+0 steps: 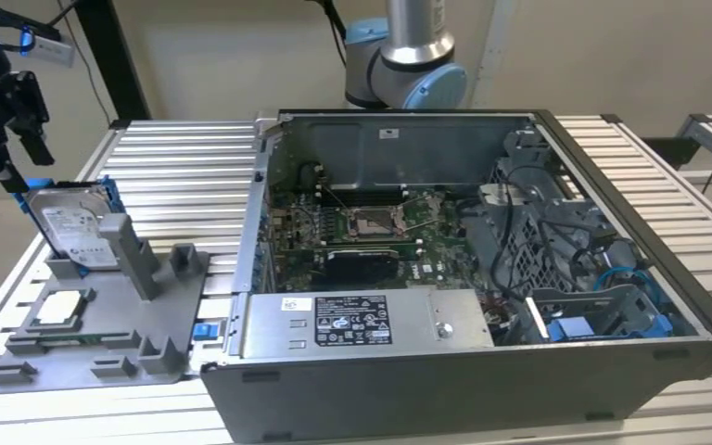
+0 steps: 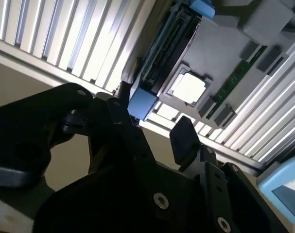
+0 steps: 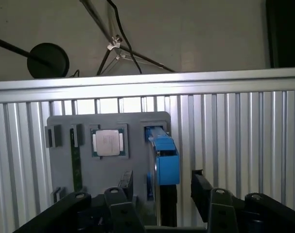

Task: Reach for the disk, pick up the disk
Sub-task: 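Pick up the disk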

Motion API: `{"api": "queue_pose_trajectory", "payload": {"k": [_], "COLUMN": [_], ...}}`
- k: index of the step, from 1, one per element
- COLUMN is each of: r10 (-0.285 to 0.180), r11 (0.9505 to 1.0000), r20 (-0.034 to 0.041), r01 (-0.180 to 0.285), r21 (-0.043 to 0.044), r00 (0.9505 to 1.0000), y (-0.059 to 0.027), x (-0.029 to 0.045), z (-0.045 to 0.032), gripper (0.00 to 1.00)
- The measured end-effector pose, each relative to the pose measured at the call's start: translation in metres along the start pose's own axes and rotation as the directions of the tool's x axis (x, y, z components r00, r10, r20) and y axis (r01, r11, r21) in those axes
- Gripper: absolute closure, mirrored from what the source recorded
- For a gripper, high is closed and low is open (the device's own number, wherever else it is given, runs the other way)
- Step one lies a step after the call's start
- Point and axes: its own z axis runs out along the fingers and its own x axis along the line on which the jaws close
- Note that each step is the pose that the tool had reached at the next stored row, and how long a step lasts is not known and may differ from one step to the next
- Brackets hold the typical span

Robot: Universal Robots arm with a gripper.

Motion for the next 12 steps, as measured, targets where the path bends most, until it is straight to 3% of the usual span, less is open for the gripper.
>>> {"api": "queue_pose_trajectory", "payload": {"k": [12], "r10": [-0.045], "r11": [0.999], "r20": [-0.0001], "r01": [0.045], "r21": [-0.0002], "r00": [0.999], "y": [-0.0006], "x": [-0.0002], "z": [0.0217], "gripper": [0.0]}}
